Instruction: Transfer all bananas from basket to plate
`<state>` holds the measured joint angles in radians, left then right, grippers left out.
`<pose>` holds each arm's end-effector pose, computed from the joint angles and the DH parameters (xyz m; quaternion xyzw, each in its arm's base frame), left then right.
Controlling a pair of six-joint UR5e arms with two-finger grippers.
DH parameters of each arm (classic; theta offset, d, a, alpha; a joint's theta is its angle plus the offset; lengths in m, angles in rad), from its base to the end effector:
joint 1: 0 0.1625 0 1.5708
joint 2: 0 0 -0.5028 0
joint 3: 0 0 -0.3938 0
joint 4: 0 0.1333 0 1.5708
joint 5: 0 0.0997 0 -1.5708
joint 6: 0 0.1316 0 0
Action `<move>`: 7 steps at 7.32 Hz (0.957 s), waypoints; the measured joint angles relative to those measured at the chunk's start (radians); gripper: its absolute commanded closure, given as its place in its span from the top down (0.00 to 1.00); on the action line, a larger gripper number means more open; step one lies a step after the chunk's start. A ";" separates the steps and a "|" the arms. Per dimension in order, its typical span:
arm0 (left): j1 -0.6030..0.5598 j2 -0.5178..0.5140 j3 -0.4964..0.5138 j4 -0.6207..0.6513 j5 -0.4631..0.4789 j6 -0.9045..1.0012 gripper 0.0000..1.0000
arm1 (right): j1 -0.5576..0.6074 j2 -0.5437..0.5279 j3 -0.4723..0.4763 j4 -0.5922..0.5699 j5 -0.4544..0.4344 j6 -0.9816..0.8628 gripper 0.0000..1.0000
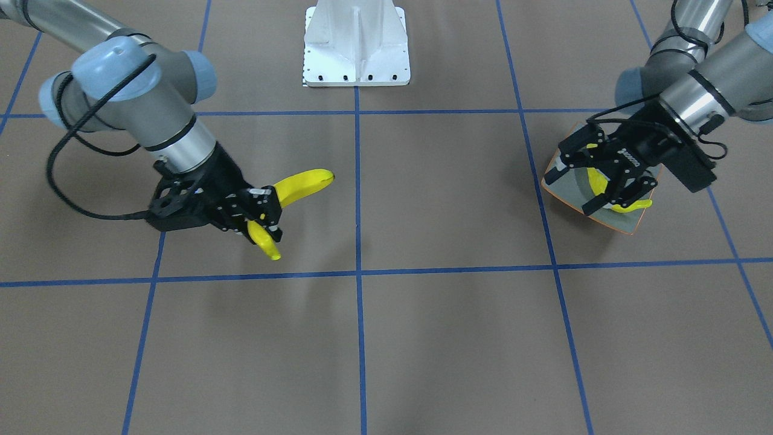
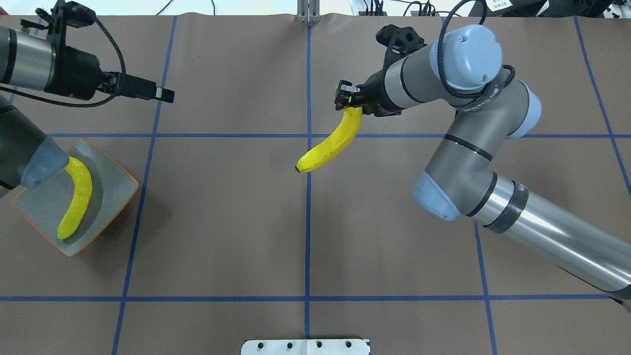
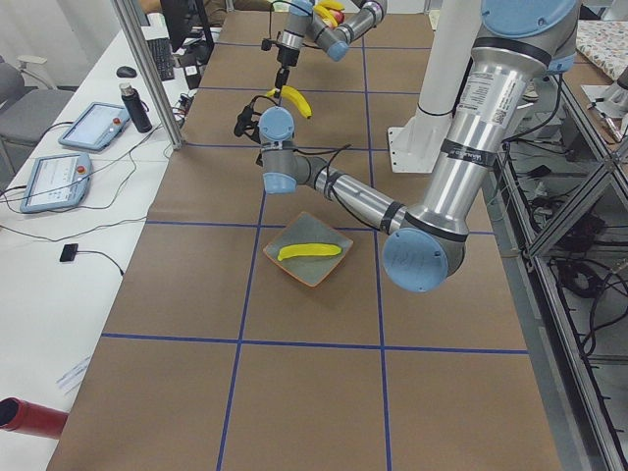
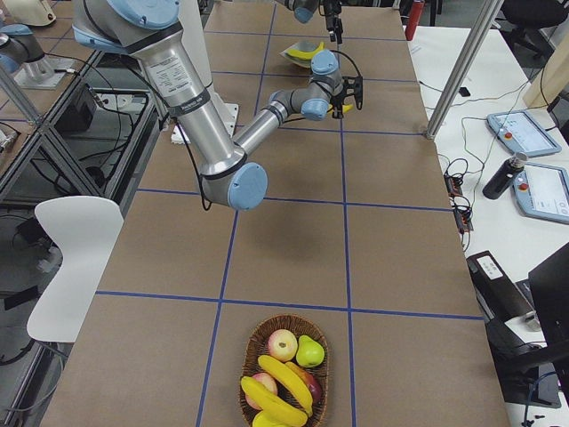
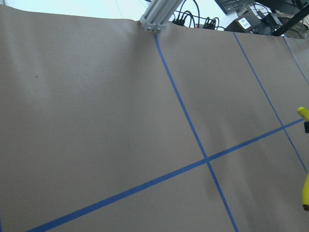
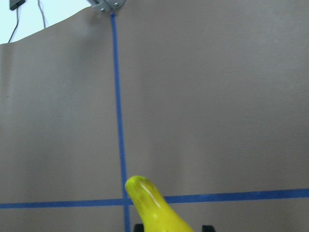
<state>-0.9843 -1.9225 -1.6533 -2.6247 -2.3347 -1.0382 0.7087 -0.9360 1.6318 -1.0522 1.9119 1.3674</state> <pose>0.3154 -0.5510 0.3773 0.2332 0.6448 0.0932 0.7219 -0.5124 -0.5568 0.2648 0.1225 -0.5662 0.1085 0.8079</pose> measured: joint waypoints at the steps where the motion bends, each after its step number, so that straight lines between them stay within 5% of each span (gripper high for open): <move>1: 0.031 -0.014 -0.008 -0.013 0.000 -0.001 0.99 | -0.035 0.038 -0.001 0.000 -0.034 0.015 0.00; 7: 0.221 -0.034 -0.072 -0.030 -0.010 -0.003 0.99 | -0.189 0.128 0.000 0.125 -0.215 0.060 0.00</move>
<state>-0.7637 -1.9561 -1.7253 -2.6544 -2.3451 -1.0415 0.5197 -0.8082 1.6317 -0.9271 1.6969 1.4269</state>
